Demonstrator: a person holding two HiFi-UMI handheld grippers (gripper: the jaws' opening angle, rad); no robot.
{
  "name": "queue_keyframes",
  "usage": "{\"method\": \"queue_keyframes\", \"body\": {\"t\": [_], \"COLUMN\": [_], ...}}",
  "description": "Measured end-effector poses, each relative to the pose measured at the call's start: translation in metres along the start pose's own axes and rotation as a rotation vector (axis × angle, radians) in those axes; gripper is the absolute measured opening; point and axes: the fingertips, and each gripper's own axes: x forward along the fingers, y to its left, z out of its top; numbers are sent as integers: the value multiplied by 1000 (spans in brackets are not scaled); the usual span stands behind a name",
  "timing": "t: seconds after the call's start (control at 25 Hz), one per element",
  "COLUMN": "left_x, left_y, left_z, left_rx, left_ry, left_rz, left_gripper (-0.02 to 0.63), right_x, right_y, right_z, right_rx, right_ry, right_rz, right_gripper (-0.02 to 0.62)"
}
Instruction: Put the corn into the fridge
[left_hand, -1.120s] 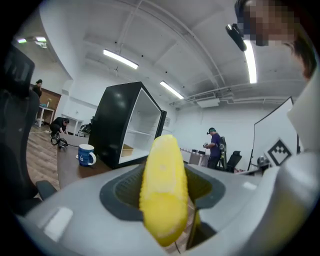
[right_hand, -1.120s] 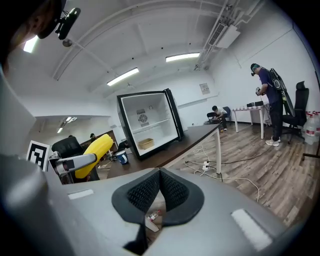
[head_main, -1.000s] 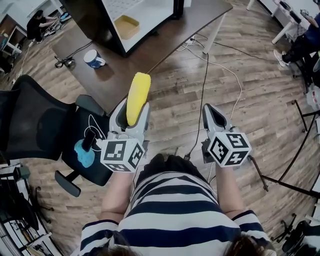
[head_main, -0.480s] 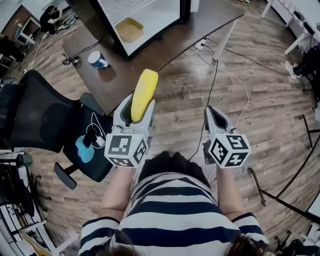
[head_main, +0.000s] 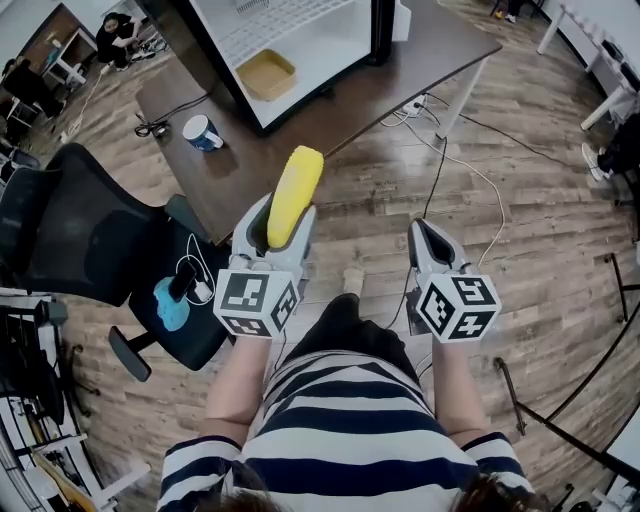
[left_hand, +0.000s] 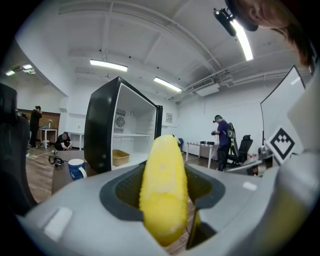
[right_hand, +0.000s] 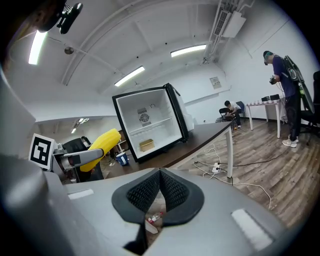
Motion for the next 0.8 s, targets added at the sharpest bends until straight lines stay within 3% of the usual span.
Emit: {"method": "queue_keyframes", "body": {"t": [0.44, 0.8], "left_x": [84, 155], "left_y": [14, 32], "left_z": [0, 19], "left_rx": [-44, -12], "left_ry": [8, 62], "left_rz": [-8, -13], "left_gripper": [0, 0], "right_x": [61, 130], "right_y": [-31, -53], "right_z": [29, 59], "right_rx": [-39, -24], "right_ry": [31, 54], "right_rz": [24, 61], "right_gripper": [-8, -8]}}
